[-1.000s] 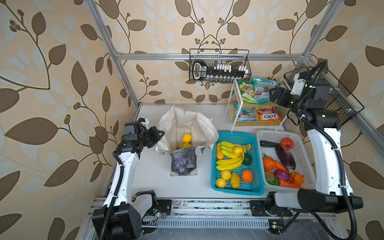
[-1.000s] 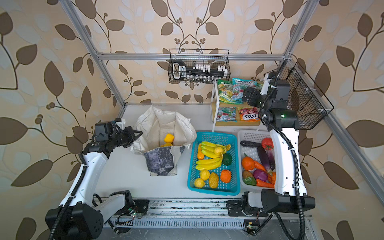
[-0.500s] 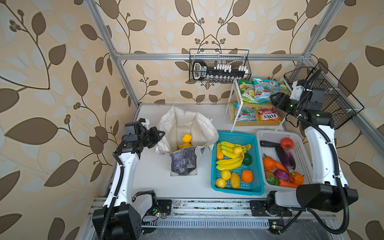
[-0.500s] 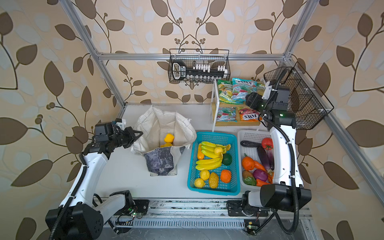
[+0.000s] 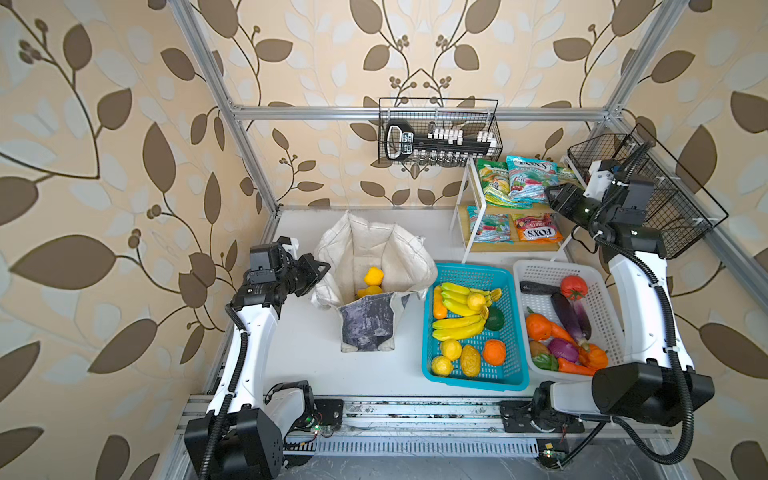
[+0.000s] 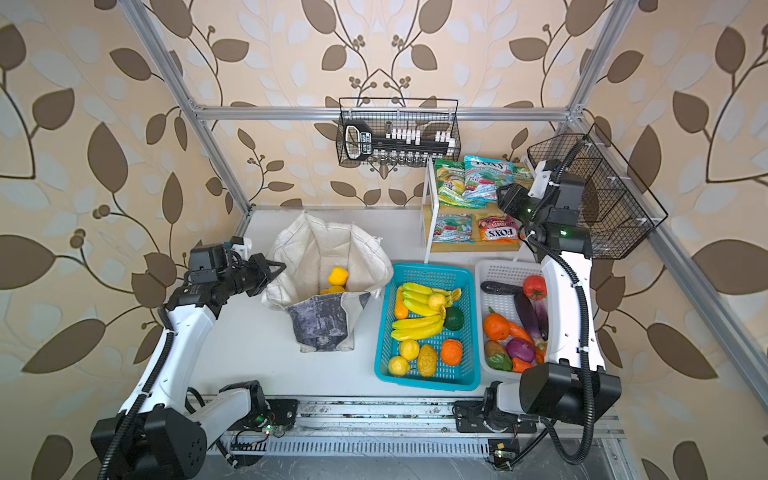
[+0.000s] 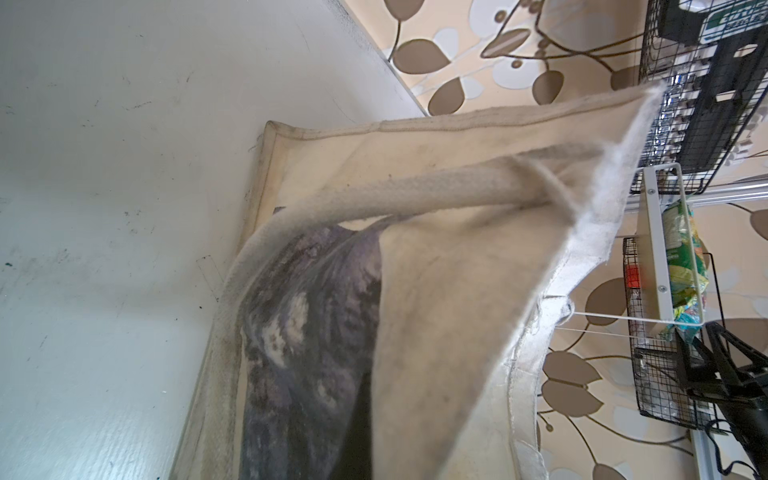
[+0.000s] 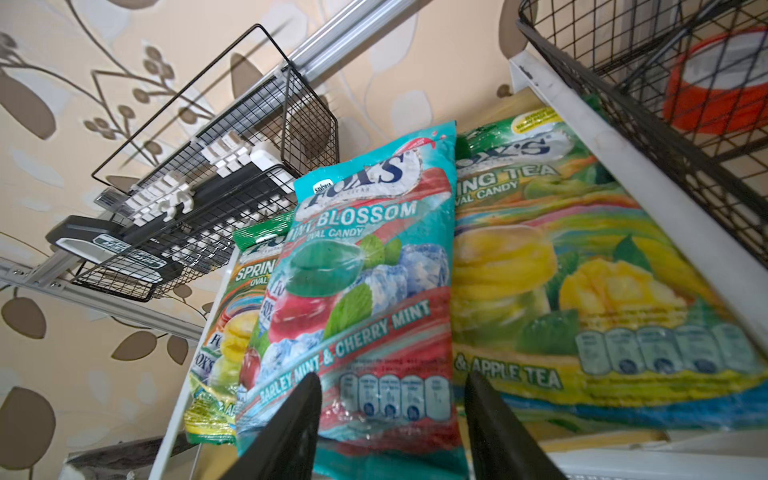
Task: Place the food into the grocery bag and tie it
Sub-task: 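Lower the right gripper onto the teal Fox's Mint Blossom candy bag and grasp it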
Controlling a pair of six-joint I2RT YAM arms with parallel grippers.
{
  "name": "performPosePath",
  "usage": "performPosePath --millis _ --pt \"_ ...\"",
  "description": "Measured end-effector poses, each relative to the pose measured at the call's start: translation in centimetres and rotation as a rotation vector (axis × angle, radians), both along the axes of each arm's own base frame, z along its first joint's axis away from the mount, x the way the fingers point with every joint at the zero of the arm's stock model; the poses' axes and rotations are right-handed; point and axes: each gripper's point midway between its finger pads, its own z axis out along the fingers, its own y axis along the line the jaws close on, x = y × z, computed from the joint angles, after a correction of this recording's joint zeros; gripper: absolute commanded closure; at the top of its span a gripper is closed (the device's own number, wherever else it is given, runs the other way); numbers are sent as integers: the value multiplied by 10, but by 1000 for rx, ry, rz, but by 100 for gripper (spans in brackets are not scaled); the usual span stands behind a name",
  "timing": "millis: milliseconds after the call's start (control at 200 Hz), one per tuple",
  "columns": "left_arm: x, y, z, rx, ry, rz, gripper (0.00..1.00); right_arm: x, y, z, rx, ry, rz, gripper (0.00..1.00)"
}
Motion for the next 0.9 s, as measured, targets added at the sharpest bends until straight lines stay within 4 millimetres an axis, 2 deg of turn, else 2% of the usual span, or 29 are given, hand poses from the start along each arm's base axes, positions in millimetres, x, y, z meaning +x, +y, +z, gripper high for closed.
performPosePath --millis 220,420,485,575,645,775,900 --pt "0 0 0 0 0 0 100 4 2 -5 20 -13 11 59" --pt "0 0 0 0 0 0 100 5 2 -8 39 -26 8 85" --pt "0 0 0 0 0 0 100 5 2 -6 47 -34 8 90" --pt "0 0 0 0 0 0 100 5 4 -3 61 -44 17 92" --pt "0 0 0 0 0 0 100 5 5 -2 65 -47 24 98" --pt "0 1 0 -1 0 3 100 5 6 2 70 -55 28 100" --pt "0 2 0 -1 0 6 100 3 9 19 67 -87 37 100"
